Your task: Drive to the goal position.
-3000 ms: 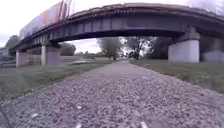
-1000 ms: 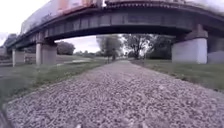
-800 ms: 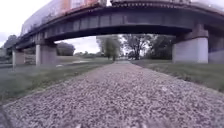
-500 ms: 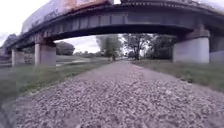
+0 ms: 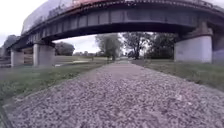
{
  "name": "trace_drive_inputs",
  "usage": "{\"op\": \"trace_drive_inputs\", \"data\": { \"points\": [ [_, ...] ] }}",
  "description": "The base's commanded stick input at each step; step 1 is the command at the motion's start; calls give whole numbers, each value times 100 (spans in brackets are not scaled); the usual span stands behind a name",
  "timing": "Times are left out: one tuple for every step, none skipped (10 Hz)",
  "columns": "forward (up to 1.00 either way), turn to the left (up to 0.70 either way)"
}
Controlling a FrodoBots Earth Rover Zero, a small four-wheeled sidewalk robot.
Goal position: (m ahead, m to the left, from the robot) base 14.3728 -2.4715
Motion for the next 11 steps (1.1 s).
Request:
{"op": "trace_drive_inputs", "data": {
  "points": [
    [70,0],
    [70,0],
    [70,0],
    [70,0],
    [70,0],
    [70,0],
    [70,0],
    [70,0],
    [70,0],
    [70,0],
    [70,0]
  ]
}}
